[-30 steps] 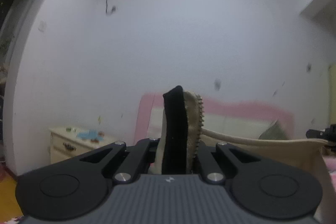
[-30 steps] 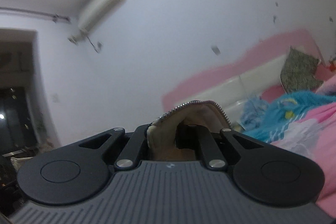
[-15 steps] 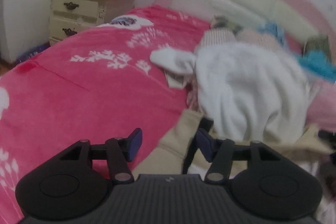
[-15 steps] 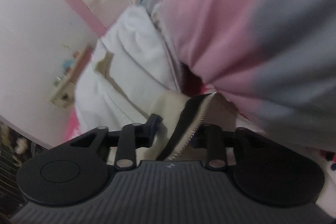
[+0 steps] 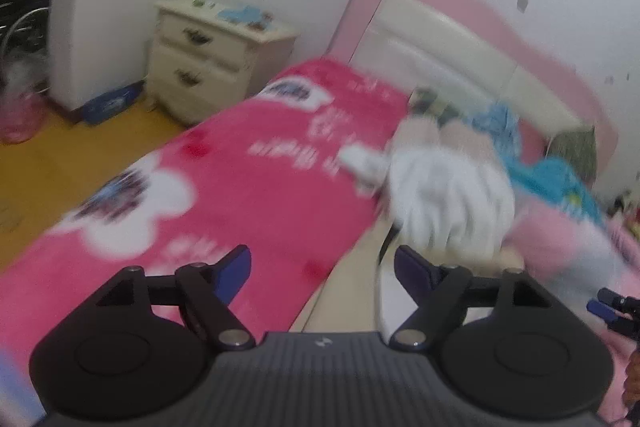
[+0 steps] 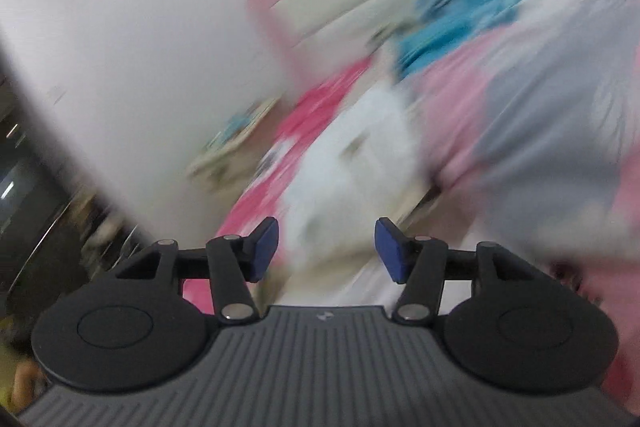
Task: Fold clothes
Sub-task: 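Lower the hoodie onto the bed with both grippers and release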
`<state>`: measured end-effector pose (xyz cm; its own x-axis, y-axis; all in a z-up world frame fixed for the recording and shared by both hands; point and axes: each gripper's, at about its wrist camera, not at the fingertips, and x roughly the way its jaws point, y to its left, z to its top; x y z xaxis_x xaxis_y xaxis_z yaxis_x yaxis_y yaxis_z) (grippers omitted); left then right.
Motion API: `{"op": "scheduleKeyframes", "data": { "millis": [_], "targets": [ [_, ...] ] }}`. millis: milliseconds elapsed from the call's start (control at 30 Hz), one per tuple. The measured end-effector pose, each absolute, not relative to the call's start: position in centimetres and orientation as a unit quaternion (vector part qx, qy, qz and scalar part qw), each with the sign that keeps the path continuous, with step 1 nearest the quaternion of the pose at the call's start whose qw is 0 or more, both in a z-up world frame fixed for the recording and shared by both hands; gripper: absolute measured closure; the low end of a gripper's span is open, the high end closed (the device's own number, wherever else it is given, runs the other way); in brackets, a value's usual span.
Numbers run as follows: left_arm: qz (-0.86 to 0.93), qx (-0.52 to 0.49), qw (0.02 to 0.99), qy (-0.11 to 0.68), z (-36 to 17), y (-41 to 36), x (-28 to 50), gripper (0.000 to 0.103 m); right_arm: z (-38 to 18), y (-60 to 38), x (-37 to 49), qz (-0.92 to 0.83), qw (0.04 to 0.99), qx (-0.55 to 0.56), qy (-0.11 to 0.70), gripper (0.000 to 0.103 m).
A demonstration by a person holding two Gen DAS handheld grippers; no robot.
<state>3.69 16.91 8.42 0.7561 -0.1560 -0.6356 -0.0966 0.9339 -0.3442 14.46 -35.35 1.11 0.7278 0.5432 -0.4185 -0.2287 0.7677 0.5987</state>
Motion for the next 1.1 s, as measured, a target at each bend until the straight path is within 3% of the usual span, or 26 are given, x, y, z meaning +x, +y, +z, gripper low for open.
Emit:
{"op": "scheduleKeyframes", "data": {
  "millis": [200, 400, 633, 800, 1100],
  "targets": [
    [-0.037, -0.161, 0.886, 0.432, 5.8, 16.9, -7.8, 0.022, -0.6, -27.8, 5.8, 0.362, 0.802, 0.220, 0.422, 0.049],
    [-0.085, -0.125, 0.889, 0.432, 1.9, 13.4, -15.0, 0.022, -5.8, -22.0, -1.0, 0.356, 0.738, 0.248, 0.516, 0.049],
    [-0.108, -0.059, 0.896, 0.427, -1.4, 11.3, -17.8, 0.023, -12.0, -18.9, -3.4, 0.299, 0.712, 0.320, 0.549, 0.052],
    [-0.119, -0.042, 0.894, 0.430, -3.1, 10.8, -18.1, 0.042, -13.9, -17.3, -4.1, 0.307, 0.689, 0.329, 0.569, 0.062],
    [-0.138, -0.011, 0.890, 0.435, -6.1, 9.9, -18.8, 0.041, -15.7, -15.2, -4.3, 0.292, 0.695, 0.303, 0.582, 0.063]
  ]
}}
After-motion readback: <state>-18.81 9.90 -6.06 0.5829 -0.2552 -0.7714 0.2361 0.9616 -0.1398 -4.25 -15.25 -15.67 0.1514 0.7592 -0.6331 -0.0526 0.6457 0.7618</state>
